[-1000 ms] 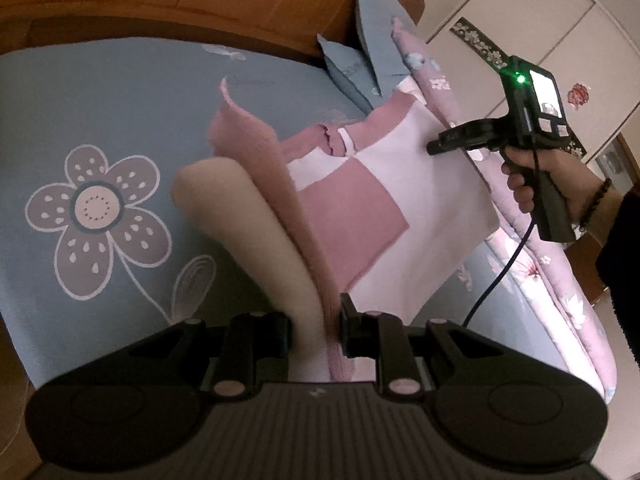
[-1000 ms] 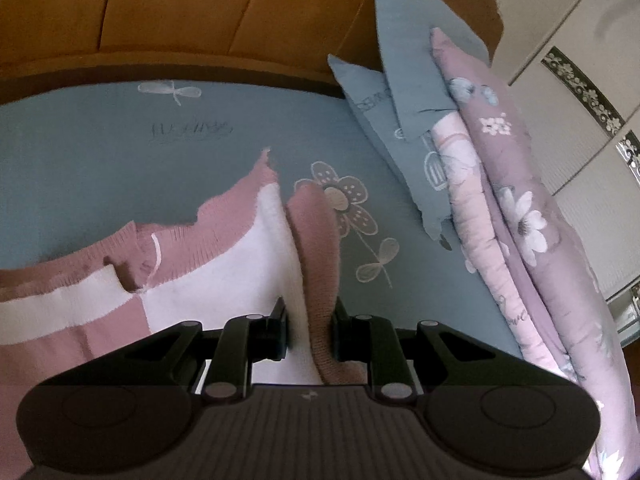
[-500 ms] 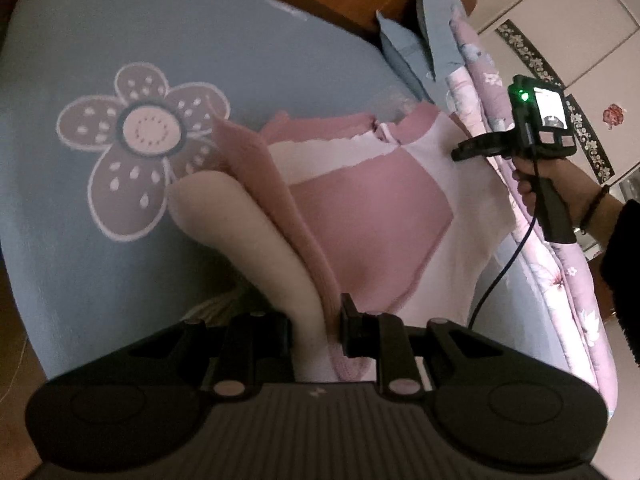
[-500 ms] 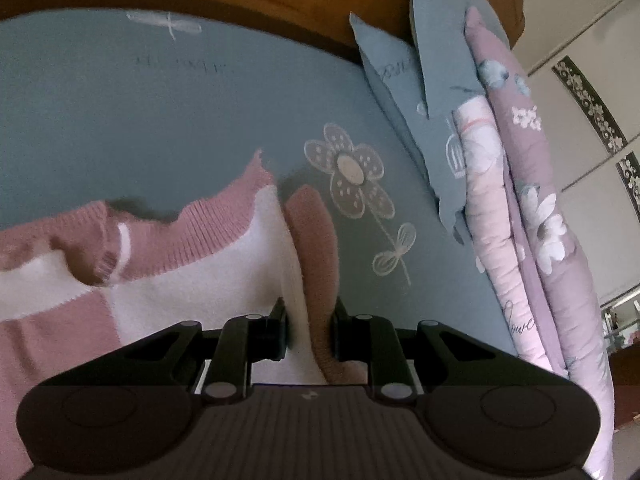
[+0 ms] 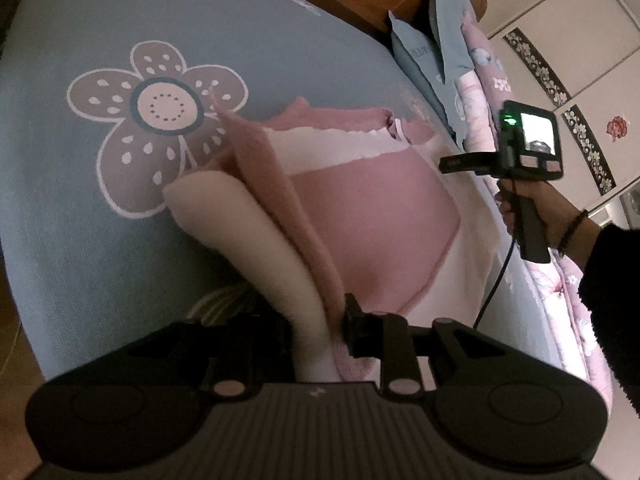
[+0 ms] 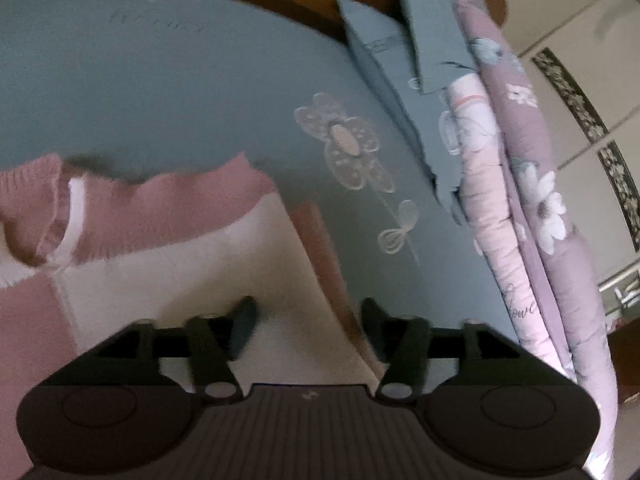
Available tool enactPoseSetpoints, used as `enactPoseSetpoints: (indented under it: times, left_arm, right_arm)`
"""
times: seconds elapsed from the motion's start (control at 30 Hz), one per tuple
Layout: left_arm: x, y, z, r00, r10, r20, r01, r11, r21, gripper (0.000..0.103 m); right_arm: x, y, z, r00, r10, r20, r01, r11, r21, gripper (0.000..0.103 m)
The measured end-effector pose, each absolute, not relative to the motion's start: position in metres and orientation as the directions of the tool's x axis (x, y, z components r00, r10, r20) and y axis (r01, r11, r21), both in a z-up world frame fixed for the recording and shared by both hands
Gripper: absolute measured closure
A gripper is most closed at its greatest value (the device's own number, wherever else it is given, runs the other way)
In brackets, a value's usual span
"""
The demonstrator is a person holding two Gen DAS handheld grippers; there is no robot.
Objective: Fold clothes
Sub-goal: 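Carry the held sweater end over onto the folded sweater with both grippers, then open both grippers to release the folded sweater end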
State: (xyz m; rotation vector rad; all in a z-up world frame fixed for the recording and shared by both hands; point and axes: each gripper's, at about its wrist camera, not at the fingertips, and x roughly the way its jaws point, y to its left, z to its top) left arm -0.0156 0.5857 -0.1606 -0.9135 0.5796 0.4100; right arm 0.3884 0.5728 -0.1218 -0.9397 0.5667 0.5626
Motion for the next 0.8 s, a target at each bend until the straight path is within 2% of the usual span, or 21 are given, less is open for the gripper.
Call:
enactPoseSetpoints:
  times: [0.07, 0.27, 0.3, 0.33, 0.4, 0.6, 0.8]
  left_arm:
    - [-0.021, 0.585, -0.154, 0.776, 0.093, -0.624, -0.557, 0.566, -0.609, 0.069]
    - [-0.036, 0.582, -0.132, 0.781, 0.107, -0.616, -0.543, 0.605, -0.583, 0.066]
    - [-0.038, 0.582, -0.129, 0.781, 0.110, -0.615, -0.541, 0.611, -0.578, 0.066]
    - [-0.041, 0.581, -0.125, 0.782, 0.112, -0.613, -0.538, 0.617, -0.574, 0.064]
    - [-0.044, 0.581, -0.118, 0.786, 0.116, -0.607, -0.530, 0.632, -0.566, 0.057]
    - [-0.008, 0.587, -0.112, 0.814, 0.095, -0.572, -0.470, 0.686, -0.555, 0.056]
    - [0.005, 0.598, -0.147, 0.785, 0.068, -0.616, -0.509, 0.637, -0.579, 0.056]
  right_arm:
    - [0.387, 0.561, -0.100, 0.688, 0.251, -0.681, -0.696, 0.495, -0.520, 0.027]
    - [0.387, 0.505, -0.023, 0.598, 0.413, -0.687, -0.757, 0.574, -0.313, 0.028]
    - [0.390, 0.495, -0.015, 0.587, 0.422, -0.691, -0.757, 0.588, -0.284, 0.036]
    - [0.393, 0.486, -0.011, 0.573, 0.419, -0.704, -0.757, 0.599, -0.259, 0.060]
    - [0.401, 0.469, -0.010, 0.541, 0.411, -0.734, -0.754, 0.624, -0.207, 0.090]
    - [0.410, 0.468, -0.052, 0.482, 0.421, -0.768, -0.765, 0.629, -0.136, 0.090]
    - [0.427, 0.490, -0.105, 0.462, 0.390, -0.797, -0.757, 0.642, -0.124, 0.089]
